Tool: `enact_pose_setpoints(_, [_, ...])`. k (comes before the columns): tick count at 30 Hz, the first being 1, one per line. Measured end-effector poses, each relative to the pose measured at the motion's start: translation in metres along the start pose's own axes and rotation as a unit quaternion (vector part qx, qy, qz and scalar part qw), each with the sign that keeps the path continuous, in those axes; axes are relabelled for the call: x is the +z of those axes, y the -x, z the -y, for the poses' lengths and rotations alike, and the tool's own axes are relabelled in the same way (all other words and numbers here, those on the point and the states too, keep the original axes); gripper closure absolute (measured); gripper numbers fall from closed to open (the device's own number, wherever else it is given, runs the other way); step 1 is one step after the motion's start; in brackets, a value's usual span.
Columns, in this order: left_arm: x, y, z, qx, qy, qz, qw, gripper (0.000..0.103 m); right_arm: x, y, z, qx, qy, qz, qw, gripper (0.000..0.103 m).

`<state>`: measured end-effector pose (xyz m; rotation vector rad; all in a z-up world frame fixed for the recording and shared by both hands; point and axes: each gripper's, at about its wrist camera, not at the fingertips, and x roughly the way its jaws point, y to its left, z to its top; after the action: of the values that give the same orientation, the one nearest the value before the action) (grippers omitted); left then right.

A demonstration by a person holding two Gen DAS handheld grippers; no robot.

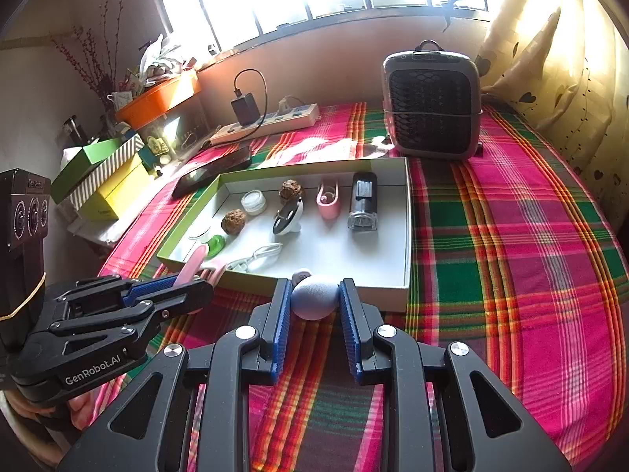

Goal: Organize objects
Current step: 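Carry the pink clip and white egg over the tray with both grippers, then open both grippers to release the pink clip and white egg into the tray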

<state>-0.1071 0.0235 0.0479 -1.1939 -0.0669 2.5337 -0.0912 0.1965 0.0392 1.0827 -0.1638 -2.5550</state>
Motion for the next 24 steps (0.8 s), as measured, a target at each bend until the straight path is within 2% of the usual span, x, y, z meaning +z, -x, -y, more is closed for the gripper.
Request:
enact_pose_setpoints(8, [0.014,-0.015,0.000,-0.007,-0.003,-0.005,1.0000,0.087,0.015,-0.017,0.008,-0.005,-0.002,-0.008,1.000,0.077])
enact_pose_setpoints(24, [0.035,-0.046,0.005,-0.010,-0.025,-0.027,0.9993,0.087,0.033,-0.054,0.018,-0.028,0.008,-0.055,0.998,0.077])
